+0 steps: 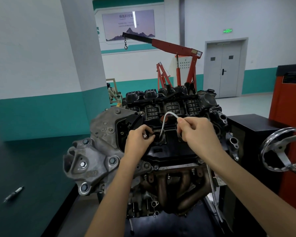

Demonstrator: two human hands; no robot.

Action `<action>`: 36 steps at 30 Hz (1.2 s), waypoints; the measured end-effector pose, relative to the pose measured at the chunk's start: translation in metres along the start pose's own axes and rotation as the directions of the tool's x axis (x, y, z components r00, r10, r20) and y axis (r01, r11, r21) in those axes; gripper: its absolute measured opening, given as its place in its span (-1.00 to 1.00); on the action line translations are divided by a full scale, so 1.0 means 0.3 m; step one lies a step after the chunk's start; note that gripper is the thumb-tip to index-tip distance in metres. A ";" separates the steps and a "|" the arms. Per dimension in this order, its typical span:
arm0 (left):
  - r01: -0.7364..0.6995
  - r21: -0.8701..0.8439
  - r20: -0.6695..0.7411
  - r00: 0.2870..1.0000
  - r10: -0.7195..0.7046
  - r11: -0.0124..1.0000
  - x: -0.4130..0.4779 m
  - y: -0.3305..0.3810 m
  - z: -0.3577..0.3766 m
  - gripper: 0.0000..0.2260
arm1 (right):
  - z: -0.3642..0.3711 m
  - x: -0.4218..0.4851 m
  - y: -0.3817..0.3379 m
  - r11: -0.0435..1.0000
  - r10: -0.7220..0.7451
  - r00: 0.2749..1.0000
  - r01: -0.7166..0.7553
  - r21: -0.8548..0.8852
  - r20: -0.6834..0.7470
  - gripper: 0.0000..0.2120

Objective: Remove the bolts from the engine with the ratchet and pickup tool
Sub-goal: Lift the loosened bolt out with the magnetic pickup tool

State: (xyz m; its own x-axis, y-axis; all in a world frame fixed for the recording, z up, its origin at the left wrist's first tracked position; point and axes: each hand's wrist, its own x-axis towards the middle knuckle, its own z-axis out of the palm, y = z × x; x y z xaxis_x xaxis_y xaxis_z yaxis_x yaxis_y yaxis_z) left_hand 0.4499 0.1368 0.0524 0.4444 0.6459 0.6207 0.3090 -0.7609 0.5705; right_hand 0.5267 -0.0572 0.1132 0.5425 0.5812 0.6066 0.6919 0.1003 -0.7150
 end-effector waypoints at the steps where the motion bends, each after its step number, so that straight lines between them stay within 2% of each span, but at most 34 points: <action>1: -0.001 -0.003 0.002 1.000 0.001 1.000 0.000 0.000 -0.001 -0.90 | -0.011 -0.001 -0.007 1.000 -0.003 1.000 0.003 0.003 -0.004 -0.59; 8: -0.002 0.032 0.042 0.999 0.001 0.999 -0.006 0.001 -0.007 -0.80 | -0.104 -0.009 -0.037 0.980 0.027 1.000 -0.029 0.198 0.012 -0.60; 15: -0.046 0.103 0.048 0.998 0.041 0.994 -0.012 0.018 -0.003 -0.70 | -0.180 -0.041 -0.107 0.941 -0.032 0.999 0.028 0.337 0.007 -0.59; 18: -0.074 0.071 0.048 0.996 0.071 0.995 -0.009 0.026 -0.005 -0.80 | -0.203 -0.056 -0.148 0.917 -0.041 0.999 0.035 0.398 0.005 -0.62; 23: -0.144 -0.088 -0.075 0.988 0.138 0.986 -0.006 0.034 -0.014 -0.85 | -0.245 -0.082 -0.171 0.893 -0.094 0.995 0.091 0.440 -0.014 -0.63; 25: -0.171 -0.081 -0.126 0.979 0.160 0.982 -0.007 0.045 -0.028 -0.83 | -0.253 -0.102 -0.171 0.879 -0.132 0.991 0.128 0.460 -0.024 -0.62; 28: -0.120 -0.046 -0.160 0.981 0.111 0.992 -0.018 0.048 -0.065 -0.75 | -0.301 -0.115 -0.189 0.827 -0.226 0.972 0.228 0.515 -0.067 -0.64; 29: -0.085 -0.061 -0.177 0.981 0.073 0.994 -0.027 0.049 -0.088 -0.75 | -0.339 -0.100 -0.196 0.792 -0.250 0.968 0.221 0.569 -0.028 -0.59; 31: -0.042 -0.174 -0.185 0.983 0.009 0.984 -0.061 0.073 -0.145 -0.77 | -0.393 -0.057 -0.235 0.743 -0.258 0.943 0.055 0.667 0.210 -0.43; 32: -0.040 -0.292 -0.142 0.990 -0.002 0.956 -0.089 0.103 -0.181 -0.80 | -0.397 -0.042 -0.260 0.733 -0.254 0.929 0.005 0.680 0.267 -0.41; 34: -0.032 -0.542 0.034 0.998 0.060 0.840 -0.174 0.175 -0.261 -0.79 | -0.339 -0.051 -0.302 0.713 -0.274 0.944 0.071 0.698 0.183 -0.55; 36: 0.008 -0.687 0.234 0.949 0.211 0.727 -0.285 0.230 -0.336 -0.77 | -0.214 -0.091 -0.353 0.710 -0.285 0.948 0.106 0.696 0.145 -0.66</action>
State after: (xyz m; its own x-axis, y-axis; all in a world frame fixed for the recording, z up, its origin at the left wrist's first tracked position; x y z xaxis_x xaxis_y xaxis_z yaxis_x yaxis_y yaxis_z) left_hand 0.3485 0.0352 0.0930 0.6839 0.4377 0.5836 -0.3493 -0.5059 0.7887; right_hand 0.4692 -0.1355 0.1946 0.2479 0.6394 0.7278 0.2170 0.6955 -0.6850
